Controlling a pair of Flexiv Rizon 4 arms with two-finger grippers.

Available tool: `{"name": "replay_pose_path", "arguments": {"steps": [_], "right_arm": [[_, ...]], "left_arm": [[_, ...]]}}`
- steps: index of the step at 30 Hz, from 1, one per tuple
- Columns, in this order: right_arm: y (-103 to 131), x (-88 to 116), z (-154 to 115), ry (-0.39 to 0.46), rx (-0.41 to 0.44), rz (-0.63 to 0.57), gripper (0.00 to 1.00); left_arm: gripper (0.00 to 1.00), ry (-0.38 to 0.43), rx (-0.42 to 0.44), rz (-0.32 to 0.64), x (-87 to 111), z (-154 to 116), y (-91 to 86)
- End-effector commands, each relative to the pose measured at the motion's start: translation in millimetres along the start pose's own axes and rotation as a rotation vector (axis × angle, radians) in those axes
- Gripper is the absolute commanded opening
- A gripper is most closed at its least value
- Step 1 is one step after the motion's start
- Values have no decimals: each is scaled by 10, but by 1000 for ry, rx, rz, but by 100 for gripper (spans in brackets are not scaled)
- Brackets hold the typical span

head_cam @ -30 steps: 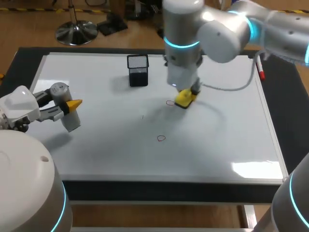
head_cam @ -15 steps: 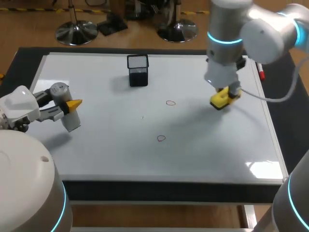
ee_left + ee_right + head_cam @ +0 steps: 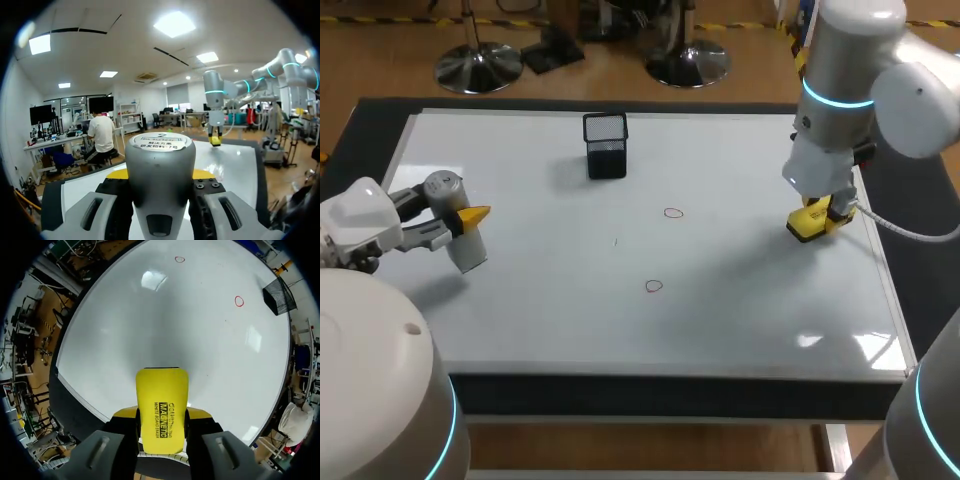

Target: Pick up the inspection probe, press it on each red-marked spot on the whiteboard one by one, put down the probe, pick up the eraser, and wipe off all the red marks.

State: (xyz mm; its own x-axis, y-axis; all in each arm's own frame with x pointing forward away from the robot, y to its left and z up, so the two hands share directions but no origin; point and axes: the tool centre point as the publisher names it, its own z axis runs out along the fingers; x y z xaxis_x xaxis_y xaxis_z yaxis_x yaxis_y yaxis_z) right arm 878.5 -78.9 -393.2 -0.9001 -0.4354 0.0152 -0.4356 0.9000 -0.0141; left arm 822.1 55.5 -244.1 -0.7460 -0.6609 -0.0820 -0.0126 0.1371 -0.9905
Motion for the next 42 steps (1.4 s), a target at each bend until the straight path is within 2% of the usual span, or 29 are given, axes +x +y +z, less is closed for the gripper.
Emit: {"name": "replay_pose_path", "arguments": {"steps": [1, 22, 28, 42], "right_arm": [[-13, 33, -7, -14, 1, -2, 0], [-13, 33, -7, -14, 1, -2, 0], [-13, 33, -7, -14, 1, -2, 0], [-13, 33, -7, -14, 1, -2, 0]], "left_arm": [[0, -3, 2, 1, 1, 4, -4], [0, -3, 2, 1, 1, 4, -4], [0, 96, 22, 28, 110, 269, -98], [0, 352, 93, 40, 499, 1128, -300]]}}
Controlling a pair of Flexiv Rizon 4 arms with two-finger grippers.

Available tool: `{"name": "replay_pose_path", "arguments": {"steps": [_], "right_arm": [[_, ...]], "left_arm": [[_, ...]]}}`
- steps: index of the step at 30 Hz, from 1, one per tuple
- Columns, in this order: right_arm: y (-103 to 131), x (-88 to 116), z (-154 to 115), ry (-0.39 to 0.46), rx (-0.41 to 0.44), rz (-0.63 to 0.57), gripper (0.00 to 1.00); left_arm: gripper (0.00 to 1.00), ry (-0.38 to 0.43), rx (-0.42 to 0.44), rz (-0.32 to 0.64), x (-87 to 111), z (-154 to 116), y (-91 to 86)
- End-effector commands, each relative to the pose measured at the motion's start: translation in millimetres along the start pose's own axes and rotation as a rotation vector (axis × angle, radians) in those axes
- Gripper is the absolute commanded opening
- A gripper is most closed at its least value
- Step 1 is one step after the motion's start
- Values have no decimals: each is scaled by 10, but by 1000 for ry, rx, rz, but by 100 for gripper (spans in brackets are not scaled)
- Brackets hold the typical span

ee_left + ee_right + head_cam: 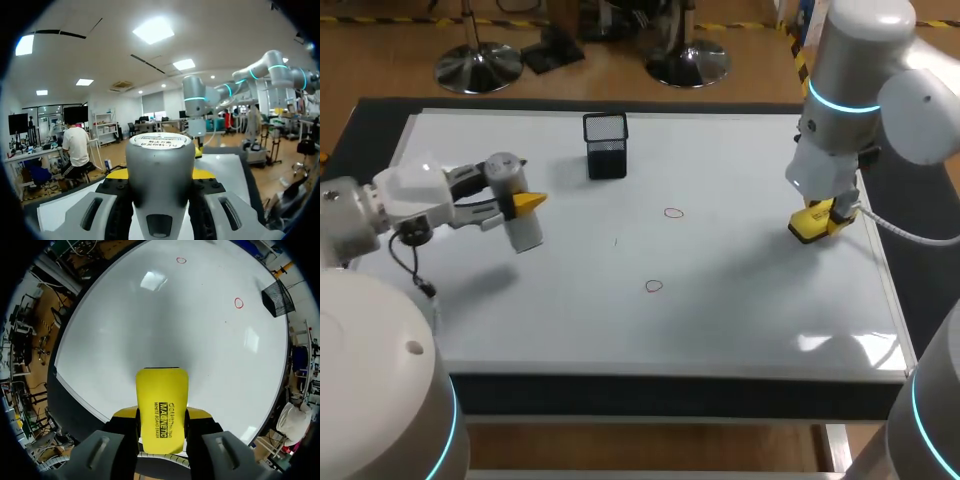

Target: Pick up the inspection probe, press it on each red-marked spot on the whiteboard one by one, put down the probe, pick up the eraser, and wipe off all the red marks.

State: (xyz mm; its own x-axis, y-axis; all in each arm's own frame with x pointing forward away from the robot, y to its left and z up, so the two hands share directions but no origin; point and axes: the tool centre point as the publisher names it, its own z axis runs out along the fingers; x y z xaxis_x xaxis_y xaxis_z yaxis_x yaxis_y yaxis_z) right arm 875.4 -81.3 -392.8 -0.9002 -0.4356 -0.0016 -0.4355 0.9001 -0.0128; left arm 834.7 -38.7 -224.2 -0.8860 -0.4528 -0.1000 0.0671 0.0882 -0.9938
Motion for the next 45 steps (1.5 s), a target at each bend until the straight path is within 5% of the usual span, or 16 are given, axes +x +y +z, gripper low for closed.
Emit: {"name": "replay_pose_path", "arguments": {"steps": [1, 13, 26, 45], "right_arm": [[-5, -6, -4, 3, 2, -2, 0], [-5, -6, -4, 3, 2, -2, 0], [-5, -6, -4, 3, 2, -2, 0], [-5, -6, -4, 3, 2, -2, 0]], "left_arm": [[0, 120, 14, 0, -87, 413, 52], [0, 325, 40, 14, 185, 1080, -50], [0, 478, 41, 23, 247, 1736, -47], [0, 659, 18, 20, 209, 2316, 227]]}}
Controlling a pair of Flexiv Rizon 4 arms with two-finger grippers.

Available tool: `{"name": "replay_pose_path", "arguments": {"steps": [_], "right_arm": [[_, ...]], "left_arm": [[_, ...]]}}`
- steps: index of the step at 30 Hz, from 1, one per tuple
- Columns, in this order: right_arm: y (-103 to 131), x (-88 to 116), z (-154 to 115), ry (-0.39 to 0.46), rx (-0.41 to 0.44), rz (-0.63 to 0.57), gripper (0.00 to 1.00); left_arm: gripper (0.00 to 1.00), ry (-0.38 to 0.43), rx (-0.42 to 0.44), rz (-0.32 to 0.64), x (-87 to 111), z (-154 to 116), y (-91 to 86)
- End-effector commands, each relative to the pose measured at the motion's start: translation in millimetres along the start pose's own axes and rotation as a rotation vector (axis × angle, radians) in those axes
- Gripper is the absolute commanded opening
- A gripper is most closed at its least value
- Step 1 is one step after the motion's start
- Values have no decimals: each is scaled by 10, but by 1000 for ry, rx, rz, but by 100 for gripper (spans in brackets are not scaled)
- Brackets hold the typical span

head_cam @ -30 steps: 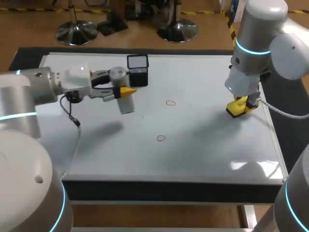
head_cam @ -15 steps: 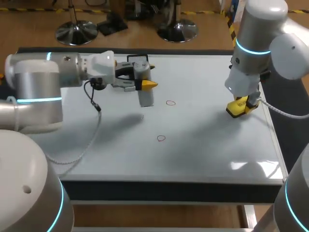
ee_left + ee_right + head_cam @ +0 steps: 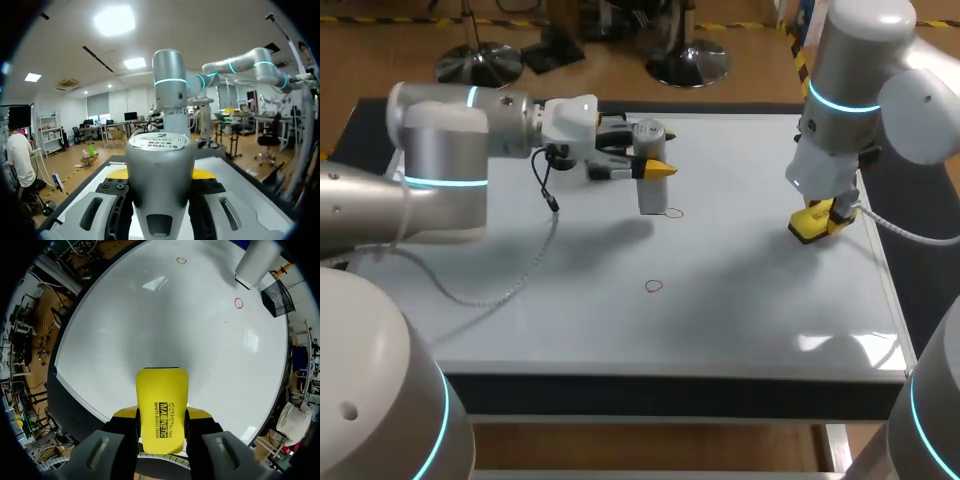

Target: Pick up the inspection probe, press it on each red-marked spot on the whiteboard one by one, put down the probe, pick up the eraser, and wipe off all the red marks.

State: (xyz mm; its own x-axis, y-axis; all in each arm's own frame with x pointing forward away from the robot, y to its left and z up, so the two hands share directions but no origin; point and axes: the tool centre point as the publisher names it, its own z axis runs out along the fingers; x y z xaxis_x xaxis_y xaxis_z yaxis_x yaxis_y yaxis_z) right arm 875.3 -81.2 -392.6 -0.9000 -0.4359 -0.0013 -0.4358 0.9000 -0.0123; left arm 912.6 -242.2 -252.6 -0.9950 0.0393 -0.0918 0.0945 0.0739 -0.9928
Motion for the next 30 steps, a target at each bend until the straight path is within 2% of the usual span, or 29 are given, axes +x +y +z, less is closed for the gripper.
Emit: {"name": "replay_pose_path", "arguments": {"steps": [1, 11, 30], "right_arm": [[-5, -6, -1, 2, 3, -1, 0], [-5, -6, -1, 2, 3, -1, 0], [-5, -6, -1, 2, 3, -1, 0]], "left_arm": [[0, 158, 1, -7, -121, 109, 92], [0, 220, 25, -17, -164, 230, 202], [0, 249, 11, -34, -213, 366, 326]]}}
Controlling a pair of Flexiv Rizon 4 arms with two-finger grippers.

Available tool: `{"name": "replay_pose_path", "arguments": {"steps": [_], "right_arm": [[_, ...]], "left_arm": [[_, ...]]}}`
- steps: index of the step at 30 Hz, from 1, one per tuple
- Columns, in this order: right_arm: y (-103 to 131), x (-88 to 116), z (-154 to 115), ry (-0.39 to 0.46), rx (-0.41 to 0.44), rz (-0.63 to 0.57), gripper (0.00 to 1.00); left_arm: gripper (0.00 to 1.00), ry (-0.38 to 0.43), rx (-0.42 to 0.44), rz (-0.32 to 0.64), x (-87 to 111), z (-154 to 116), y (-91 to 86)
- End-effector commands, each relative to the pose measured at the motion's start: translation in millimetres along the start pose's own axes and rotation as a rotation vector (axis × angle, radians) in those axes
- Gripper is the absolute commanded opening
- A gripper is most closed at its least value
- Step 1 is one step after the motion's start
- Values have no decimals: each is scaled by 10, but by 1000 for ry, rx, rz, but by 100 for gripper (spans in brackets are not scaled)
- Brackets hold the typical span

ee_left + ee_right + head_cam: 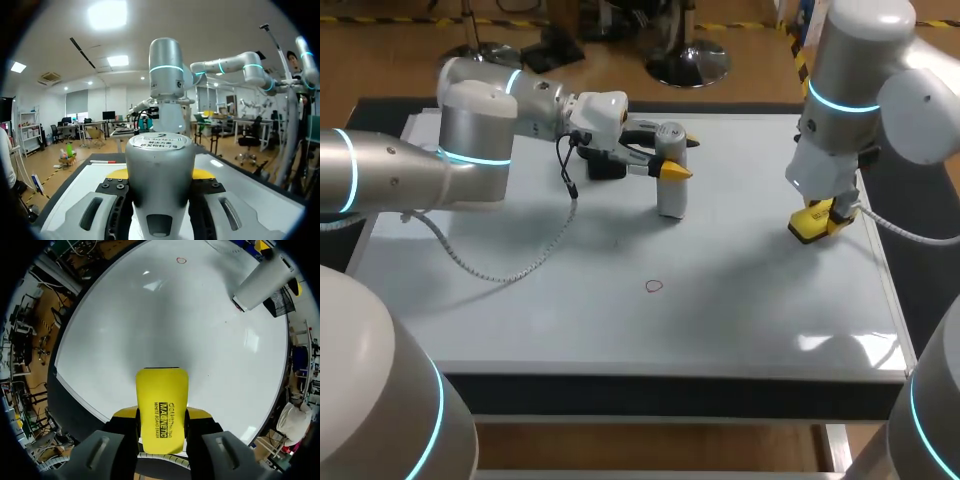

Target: Pick up the inspection probe, press it on each red-marked spot on the whiteboard one by one, put down the probe, pick up the eraser, and wipe off all the red marks.

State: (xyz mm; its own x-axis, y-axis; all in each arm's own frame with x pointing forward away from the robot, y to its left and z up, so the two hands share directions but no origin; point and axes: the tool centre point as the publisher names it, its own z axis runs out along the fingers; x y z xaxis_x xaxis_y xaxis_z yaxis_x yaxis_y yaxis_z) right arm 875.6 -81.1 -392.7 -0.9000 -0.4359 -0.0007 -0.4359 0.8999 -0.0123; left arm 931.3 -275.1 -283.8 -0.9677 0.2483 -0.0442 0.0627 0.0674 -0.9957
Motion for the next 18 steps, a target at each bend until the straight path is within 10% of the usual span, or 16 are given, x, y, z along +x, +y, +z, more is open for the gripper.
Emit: {"name": "replay_pose_path", "arguments": {"steps": [1, 18], "right_arm": [[-5, -3, -3, 2, 3, -1, 0], [-5, -3, -3, 2, 3, -1, 0]], "left_arm": [[0, 34, -2, -5, -44, 12, 27], [0, 21, -10, -22, -40, 11, 62]]}}
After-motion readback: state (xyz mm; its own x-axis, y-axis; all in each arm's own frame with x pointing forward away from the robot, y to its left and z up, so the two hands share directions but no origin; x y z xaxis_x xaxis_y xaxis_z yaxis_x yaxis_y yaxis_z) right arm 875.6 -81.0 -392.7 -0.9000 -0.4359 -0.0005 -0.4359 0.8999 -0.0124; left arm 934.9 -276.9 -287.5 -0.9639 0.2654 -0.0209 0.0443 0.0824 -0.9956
